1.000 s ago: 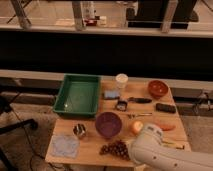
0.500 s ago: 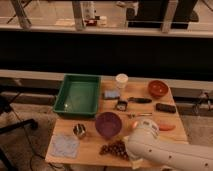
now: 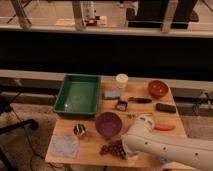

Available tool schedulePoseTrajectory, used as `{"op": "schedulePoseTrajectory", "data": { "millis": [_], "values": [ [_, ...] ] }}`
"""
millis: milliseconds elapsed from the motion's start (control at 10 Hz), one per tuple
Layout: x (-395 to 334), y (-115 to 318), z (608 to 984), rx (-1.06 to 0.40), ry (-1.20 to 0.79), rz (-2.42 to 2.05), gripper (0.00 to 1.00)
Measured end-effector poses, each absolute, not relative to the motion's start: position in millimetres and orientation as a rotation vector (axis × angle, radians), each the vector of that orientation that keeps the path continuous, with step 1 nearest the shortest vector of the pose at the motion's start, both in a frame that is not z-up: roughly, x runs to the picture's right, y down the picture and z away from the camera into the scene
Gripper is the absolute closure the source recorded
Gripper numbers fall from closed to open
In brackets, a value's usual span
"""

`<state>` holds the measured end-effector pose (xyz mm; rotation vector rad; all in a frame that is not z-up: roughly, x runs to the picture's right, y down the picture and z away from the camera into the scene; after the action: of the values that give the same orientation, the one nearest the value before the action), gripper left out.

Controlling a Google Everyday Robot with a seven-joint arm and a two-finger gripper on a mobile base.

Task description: Place grapes in red bowl

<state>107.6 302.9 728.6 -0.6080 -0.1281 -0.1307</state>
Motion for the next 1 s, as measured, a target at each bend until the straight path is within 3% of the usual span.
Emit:
{"op": "schedulePoseTrajectory", "data": {
  "millis": [600,900,1000],
  "values": [
    [93,316,751,-0.637,-0.135,-0.092,0.23],
    [92,326,754,-0.648,-0.138,-0.099,0.50],
    [93,328,755,-0.651,-0.142,-0.091,0.64]
  ]
}}
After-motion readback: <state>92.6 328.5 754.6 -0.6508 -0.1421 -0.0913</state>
